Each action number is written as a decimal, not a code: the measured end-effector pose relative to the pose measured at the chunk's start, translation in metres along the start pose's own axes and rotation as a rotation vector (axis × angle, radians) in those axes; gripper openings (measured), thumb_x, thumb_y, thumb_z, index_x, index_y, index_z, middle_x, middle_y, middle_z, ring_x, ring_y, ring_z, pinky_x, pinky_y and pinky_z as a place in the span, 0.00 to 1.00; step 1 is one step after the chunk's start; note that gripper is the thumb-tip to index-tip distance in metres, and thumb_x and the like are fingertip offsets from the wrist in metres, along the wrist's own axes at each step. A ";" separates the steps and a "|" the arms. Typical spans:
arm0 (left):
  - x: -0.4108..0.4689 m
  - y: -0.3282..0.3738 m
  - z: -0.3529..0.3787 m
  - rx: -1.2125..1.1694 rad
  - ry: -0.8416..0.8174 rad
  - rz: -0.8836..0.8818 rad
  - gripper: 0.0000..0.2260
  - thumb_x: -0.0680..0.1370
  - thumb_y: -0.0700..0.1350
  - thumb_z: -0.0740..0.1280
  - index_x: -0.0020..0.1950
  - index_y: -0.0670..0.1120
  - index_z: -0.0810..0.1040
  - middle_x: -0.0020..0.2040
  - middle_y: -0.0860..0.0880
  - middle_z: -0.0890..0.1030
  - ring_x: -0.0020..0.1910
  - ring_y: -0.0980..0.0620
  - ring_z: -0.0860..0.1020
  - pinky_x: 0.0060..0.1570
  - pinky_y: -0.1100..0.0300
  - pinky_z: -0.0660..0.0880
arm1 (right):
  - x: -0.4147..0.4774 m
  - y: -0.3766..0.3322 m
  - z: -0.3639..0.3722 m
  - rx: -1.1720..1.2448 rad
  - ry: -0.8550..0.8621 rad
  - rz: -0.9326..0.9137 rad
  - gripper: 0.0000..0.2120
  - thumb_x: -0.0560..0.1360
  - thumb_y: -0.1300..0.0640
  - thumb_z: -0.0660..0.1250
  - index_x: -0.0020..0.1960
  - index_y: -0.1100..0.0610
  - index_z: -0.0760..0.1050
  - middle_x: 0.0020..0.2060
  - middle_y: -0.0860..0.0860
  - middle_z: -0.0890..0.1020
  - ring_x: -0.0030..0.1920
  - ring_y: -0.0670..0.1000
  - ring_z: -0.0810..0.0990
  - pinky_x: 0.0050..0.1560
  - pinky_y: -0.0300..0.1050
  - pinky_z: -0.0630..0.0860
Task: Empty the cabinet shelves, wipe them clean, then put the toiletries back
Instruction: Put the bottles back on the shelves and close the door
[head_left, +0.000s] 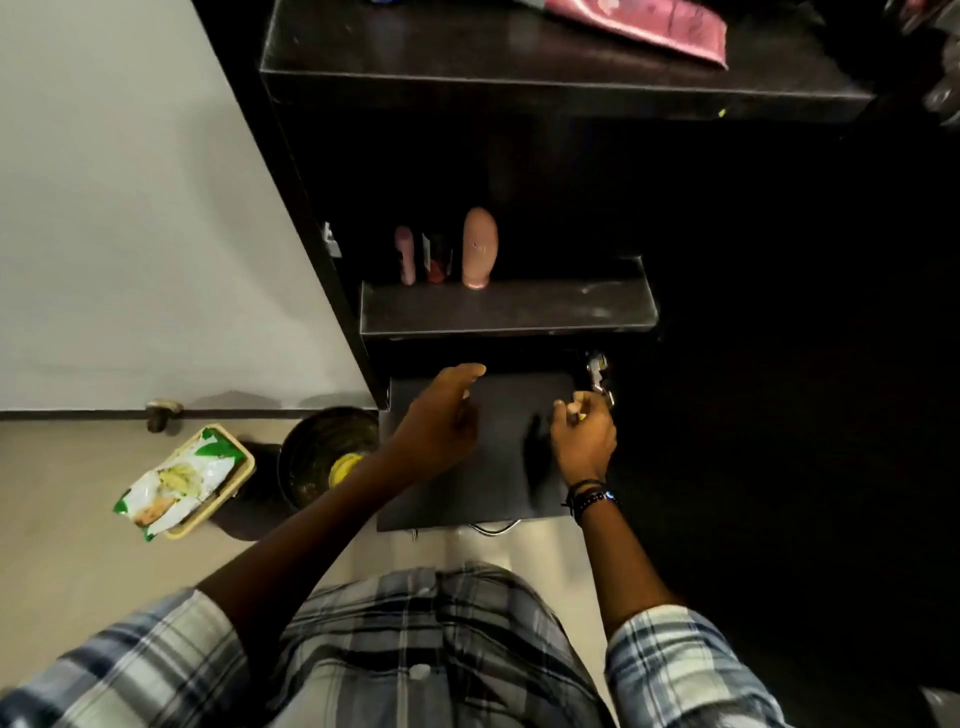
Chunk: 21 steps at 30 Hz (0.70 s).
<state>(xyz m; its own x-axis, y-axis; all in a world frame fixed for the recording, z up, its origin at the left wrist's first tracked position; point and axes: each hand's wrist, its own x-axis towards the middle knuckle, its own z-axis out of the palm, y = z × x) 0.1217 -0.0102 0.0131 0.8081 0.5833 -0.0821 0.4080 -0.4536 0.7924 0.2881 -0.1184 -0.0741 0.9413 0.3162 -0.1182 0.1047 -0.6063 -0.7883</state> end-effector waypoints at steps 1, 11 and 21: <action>-0.002 -0.002 0.008 0.008 -0.025 -0.008 0.24 0.72 0.50 0.59 0.67 0.46 0.67 0.57 0.39 0.76 0.53 0.42 0.78 0.56 0.46 0.76 | 0.005 0.016 0.001 -0.072 -0.066 0.062 0.15 0.74 0.58 0.69 0.59 0.59 0.74 0.51 0.57 0.81 0.53 0.58 0.80 0.57 0.50 0.74; -0.006 -0.005 0.031 0.158 -0.109 -0.092 0.23 0.75 0.43 0.62 0.70 0.41 0.66 0.67 0.41 0.71 0.65 0.44 0.72 0.64 0.52 0.70 | 0.043 0.064 0.008 -0.631 -0.415 -0.165 0.14 0.79 0.64 0.58 0.64 0.61 0.69 0.61 0.63 0.73 0.56 0.67 0.78 0.55 0.55 0.75; -0.018 -0.017 0.018 0.184 -0.025 -0.045 0.22 0.74 0.35 0.67 0.68 0.40 0.69 0.65 0.41 0.73 0.63 0.45 0.73 0.62 0.59 0.69 | 0.049 0.066 0.019 -0.556 -0.390 -0.139 0.12 0.79 0.62 0.60 0.60 0.66 0.71 0.56 0.65 0.77 0.57 0.66 0.76 0.55 0.53 0.72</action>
<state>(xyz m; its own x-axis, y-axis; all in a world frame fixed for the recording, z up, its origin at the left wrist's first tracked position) 0.1077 -0.0248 -0.0098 0.7963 0.5904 -0.1319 0.5132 -0.5440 0.6638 0.3356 -0.1295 -0.1435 0.7339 0.5941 -0.3294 0.4629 -0.7922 -0.3977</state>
